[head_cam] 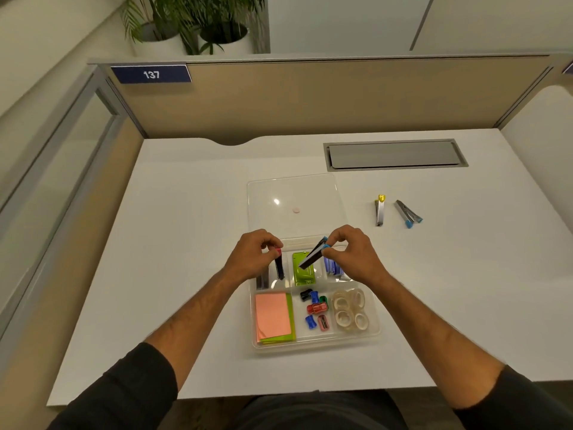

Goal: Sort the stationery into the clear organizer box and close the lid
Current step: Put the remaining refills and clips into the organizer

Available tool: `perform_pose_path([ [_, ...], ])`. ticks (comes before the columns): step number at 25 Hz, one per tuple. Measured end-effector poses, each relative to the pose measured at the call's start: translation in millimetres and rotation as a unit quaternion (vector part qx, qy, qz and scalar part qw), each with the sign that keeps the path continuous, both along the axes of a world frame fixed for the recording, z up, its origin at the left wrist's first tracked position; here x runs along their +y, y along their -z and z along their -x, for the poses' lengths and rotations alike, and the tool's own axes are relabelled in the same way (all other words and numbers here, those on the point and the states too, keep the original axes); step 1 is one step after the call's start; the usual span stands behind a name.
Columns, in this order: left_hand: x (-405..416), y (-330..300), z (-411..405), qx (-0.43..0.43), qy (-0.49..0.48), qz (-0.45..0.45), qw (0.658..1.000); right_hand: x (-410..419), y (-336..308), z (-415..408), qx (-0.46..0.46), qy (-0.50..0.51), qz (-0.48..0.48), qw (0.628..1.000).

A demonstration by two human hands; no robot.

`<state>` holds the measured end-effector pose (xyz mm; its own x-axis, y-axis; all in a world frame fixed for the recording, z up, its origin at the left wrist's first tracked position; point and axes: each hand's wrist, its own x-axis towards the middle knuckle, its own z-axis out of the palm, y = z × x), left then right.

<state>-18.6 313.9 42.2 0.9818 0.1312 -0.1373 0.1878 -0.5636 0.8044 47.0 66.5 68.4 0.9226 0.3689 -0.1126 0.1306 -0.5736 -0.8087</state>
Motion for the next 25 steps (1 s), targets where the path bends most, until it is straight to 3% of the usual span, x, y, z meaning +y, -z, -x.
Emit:
perform_pose_path([
  [11, 19, 39, -22, 0.098, 0.059, -0.001, 0.993, 18, 9, -7, 0.029, 0.005, 0.007, 1.0],
  [20, 17, 53, -25, 0.131, 0.113, -0.174, 0.969, 47, 20, -10, 0.048, -0.032, 0.038, 0.998],
  [25, 21, 56, -24, 0.122, 0.111, -0.202, 0.965, 67, 25, -12, 0.057, -0.055, 0.075, 0.994],
])
